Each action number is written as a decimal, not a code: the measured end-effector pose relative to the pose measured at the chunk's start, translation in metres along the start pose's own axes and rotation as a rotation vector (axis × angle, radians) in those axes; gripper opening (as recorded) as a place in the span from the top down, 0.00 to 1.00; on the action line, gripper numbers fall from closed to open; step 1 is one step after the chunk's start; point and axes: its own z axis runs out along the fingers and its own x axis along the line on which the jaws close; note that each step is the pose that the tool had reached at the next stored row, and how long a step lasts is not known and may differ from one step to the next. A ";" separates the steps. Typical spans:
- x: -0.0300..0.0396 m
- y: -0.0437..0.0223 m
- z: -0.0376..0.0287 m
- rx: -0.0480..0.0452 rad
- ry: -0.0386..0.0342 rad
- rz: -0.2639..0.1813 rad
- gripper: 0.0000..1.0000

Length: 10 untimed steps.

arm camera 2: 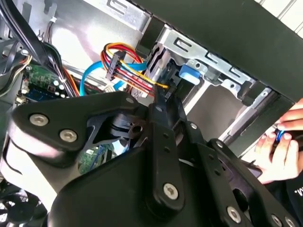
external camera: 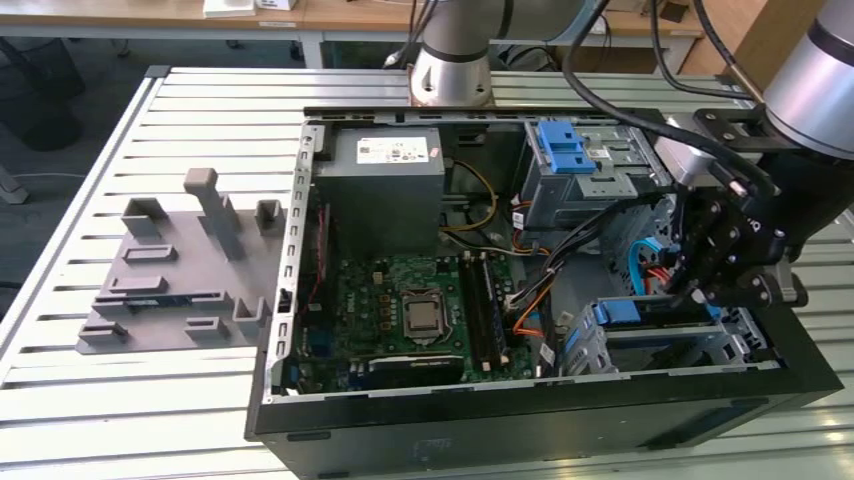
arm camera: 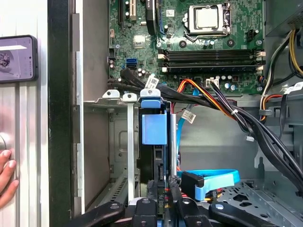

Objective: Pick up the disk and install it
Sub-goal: 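Insert the first disk wire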

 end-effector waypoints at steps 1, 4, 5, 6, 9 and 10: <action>0.0001 0.0000 -0.0015 0.0000 -0.0001 0.000 0.76; 0.0005 0.0001 -0.0077 0.0000 0.0000 0.000 0.76; 0.0006 0.0001 -0.0093 0.0000 -0.0001 0.000 0.76; 0.0007 0.0001 -0.0109 0.0000 -0.0001 0.000 0.76; 0.0008 0.0001 -0.0118 0.0000 -0.0005 0.000 0.77; 0.0008 0.0001 -0.0118 0.0000 -0.0005 0.000 0.77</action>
